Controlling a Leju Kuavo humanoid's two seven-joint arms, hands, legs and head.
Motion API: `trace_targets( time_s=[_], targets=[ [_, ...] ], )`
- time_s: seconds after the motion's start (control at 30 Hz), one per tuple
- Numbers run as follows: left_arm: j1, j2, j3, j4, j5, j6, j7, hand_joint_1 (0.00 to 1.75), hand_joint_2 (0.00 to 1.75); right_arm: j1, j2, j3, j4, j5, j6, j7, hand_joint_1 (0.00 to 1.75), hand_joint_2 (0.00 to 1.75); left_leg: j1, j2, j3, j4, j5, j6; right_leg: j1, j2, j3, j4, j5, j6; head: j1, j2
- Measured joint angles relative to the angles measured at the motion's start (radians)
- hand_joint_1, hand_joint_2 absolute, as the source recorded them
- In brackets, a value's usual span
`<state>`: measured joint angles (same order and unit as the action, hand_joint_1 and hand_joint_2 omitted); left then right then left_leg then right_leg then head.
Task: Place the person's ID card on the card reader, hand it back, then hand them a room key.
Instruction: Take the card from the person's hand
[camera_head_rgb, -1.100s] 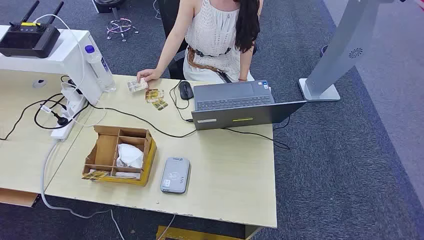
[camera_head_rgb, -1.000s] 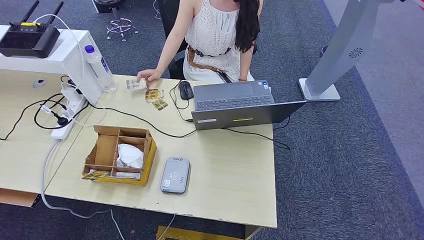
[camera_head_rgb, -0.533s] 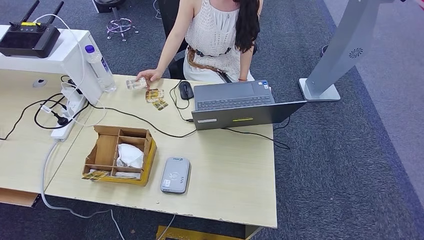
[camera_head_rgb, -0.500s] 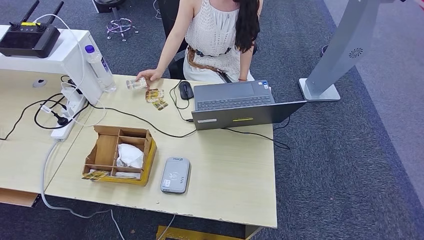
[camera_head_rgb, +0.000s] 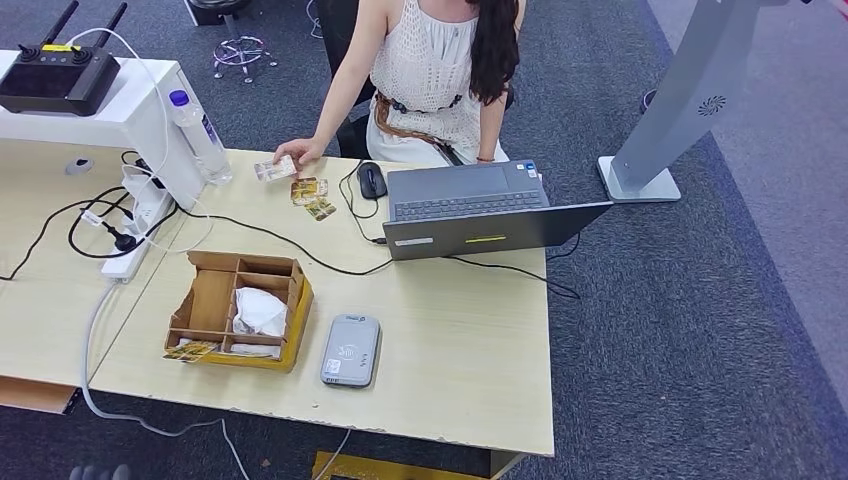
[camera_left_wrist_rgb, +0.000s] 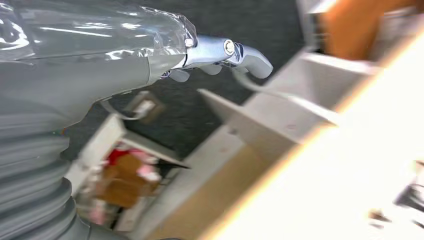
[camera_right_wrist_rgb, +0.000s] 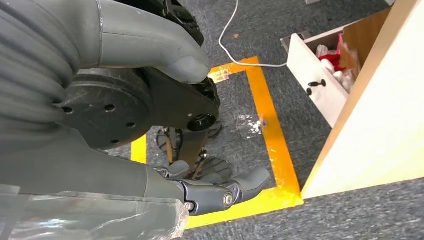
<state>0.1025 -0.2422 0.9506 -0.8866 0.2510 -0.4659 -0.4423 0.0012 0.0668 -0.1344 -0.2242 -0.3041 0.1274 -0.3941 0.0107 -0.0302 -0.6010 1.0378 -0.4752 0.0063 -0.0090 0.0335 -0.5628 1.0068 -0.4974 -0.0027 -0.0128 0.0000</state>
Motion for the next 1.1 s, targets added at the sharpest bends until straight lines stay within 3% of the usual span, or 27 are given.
trace_targets(
  time_s=[0.2, 0.5, 1.1],
  targets=[
    [0.006, -0.023, -0.023, -0.218, 0.024, 0.006, -0.011, 0.00, 1.75, -0.005, 0.014, -0.003, 0.008, 0.007, -0.029, 0.027, 0.00, 1.75, 0.000, 0.000, 0.000, 0.000, 0.000, 0.000, 0.000, 0.000, 0.000, 0.000, 0.000, 0.000, 0.000, 0.000],
    [-0.017, 0.013, -0.187, -0.461, -0.039, 0.135, -0.041, 0.00, 1.75, -0.016, 0.020, -0.003, 0.015, 0.030, -0.048, 0.062, 0.00, 1.75, 0.000, 0.000, 0.001, 0.000, 0.001, -0.001, 0.000, 0.000, 0.000, 0.000, 0.000, 0.000, 0.000, 0.000],
    [-0.235, 0.174, -0.505, -0.502, -0.498, 0.392, 0.082, 0.00, 1.75, -0.035, 0.029, -0.001, 0.021, 0.072, -0.059, 0.107, 0.00, 1.75, 0.000, 0.001, 0.001, 0.000, 0.002, -0.001, 0.000, 0.000, 0.000, 0.001, 0.001, -0.001, 0.000, 0.000]
  ],
)
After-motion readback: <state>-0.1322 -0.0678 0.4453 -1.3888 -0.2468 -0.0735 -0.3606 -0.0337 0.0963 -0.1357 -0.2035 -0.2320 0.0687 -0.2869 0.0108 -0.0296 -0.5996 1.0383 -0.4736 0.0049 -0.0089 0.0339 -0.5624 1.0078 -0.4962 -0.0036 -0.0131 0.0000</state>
